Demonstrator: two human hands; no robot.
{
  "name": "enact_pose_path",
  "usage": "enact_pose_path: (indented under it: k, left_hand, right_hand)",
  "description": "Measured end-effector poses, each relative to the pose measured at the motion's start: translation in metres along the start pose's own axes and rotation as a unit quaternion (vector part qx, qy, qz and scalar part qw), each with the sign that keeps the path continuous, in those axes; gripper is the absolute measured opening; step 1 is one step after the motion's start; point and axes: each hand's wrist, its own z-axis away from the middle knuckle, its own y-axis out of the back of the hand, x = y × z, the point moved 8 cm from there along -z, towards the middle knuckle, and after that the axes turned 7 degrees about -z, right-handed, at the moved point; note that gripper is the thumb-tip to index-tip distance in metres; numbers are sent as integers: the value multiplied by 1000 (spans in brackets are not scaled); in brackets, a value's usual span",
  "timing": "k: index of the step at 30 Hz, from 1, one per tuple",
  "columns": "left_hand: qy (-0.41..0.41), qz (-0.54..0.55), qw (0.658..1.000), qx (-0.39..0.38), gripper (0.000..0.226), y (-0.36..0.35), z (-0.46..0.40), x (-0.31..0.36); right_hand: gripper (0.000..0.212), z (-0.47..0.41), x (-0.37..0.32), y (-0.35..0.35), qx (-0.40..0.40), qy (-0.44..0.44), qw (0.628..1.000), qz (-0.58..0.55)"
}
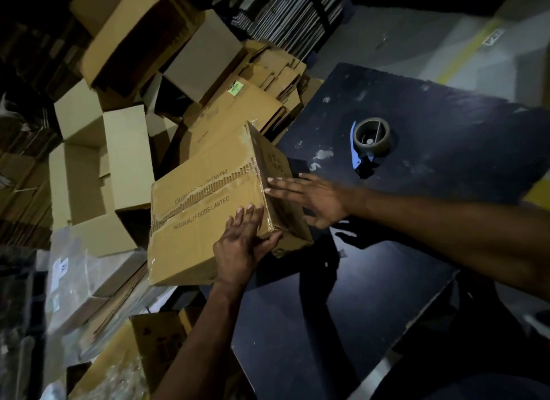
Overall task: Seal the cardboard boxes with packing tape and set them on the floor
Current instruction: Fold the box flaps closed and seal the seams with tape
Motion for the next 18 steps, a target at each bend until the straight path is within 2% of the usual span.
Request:
enact_pose_path:
  k: [3,6,9,12,18]
  left_hand:
    - [116,36,990,-69,78,3,-2,-7]
    - [182,50,973,-133,89,4,-3,-11]
    - [209,50,964,-158,97,8,-9,-10]
    - [220,29,960,-169,98,13,-13,-4]
    - [220,-31,957,-185,91,18,-18,6]
  right_hand:
    - [121,9,4,-18,8,-50,989,-137]
    - [128,10,0,-33,4,-96,957,-272]
    - [127,11,-4,-42,11,-114,932,-343]
    - [125,17,-6,-45,55,-141,901,-408]
    - [109,29,-15,-62,156,-182,805,-542]
